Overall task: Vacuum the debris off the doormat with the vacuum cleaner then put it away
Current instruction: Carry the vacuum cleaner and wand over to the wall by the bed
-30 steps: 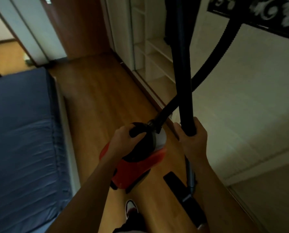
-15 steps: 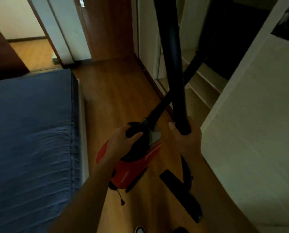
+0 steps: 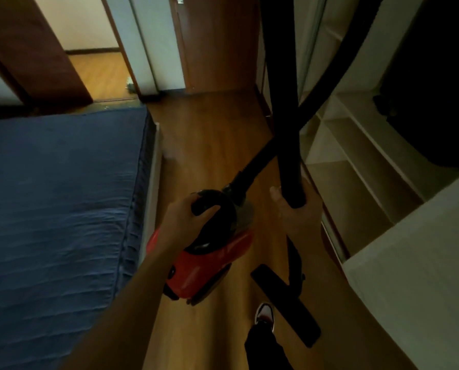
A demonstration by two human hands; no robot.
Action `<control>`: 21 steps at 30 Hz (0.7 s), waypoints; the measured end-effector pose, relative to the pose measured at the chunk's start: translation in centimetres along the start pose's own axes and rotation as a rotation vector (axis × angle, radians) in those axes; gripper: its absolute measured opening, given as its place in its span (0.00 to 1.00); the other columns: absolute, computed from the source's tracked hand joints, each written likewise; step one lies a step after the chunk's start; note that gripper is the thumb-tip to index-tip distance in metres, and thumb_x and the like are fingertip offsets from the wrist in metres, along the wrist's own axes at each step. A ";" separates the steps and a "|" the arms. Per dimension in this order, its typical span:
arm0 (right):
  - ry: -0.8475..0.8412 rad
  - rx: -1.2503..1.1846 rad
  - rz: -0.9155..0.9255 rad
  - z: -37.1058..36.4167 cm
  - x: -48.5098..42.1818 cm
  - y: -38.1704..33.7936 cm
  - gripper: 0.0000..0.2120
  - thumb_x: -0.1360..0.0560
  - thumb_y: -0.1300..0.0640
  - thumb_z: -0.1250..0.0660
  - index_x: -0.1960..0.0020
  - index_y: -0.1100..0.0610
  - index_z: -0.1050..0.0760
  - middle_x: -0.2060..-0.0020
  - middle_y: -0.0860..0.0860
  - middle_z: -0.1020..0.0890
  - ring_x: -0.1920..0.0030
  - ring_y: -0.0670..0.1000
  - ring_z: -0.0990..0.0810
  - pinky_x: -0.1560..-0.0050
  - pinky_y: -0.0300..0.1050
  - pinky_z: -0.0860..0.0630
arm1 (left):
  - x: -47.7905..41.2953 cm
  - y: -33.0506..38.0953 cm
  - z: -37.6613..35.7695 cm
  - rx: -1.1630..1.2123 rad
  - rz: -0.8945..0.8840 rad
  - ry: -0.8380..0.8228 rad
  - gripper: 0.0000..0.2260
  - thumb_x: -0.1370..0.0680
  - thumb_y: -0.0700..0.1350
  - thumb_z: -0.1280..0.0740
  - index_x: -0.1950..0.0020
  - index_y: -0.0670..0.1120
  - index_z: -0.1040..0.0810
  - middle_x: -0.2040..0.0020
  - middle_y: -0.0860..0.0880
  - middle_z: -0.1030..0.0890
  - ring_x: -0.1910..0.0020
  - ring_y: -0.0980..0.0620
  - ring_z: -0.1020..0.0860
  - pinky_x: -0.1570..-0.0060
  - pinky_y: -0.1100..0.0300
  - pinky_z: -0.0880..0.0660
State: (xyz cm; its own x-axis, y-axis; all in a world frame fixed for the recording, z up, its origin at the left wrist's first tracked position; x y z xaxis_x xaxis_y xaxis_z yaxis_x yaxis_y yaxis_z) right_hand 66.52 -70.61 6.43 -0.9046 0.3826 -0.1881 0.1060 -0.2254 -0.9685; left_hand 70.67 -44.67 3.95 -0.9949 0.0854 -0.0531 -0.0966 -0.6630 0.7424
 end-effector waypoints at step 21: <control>-0.196 -0.120 0.074 -11.9 -33.3 3.3 0.16 0.25 0.57 0.24 0.51 0.71 0.24 0.56 0.70 0.21 0.56 0.63 0.21 0.52 0.58 0.20 | -30.1 0.7 0.8 0.026 0.159 0.223 0.10 0.24 0.54 0.28 0.58 0.48 0.19 0.66 0.49 0.19 0.66 0.51 0.19 0.62 0.45 0.20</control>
State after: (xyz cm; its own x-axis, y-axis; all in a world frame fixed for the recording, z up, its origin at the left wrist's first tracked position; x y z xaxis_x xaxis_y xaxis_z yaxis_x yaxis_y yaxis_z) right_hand 101.93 -73.42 7.55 -0.9542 0.1848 -0.2354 0.2128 -0.1337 -0.9679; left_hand 100.56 -47.07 6.63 -0.9793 -0.1864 -0.0783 0.0594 -0.6357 0.7697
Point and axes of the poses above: each hand's wrist, its own x-axis away from the middle knuckle, its own z-axis out of the back of the hand, y = z × x, the point moved 8 cm from there along -x, towards the middle knuckle
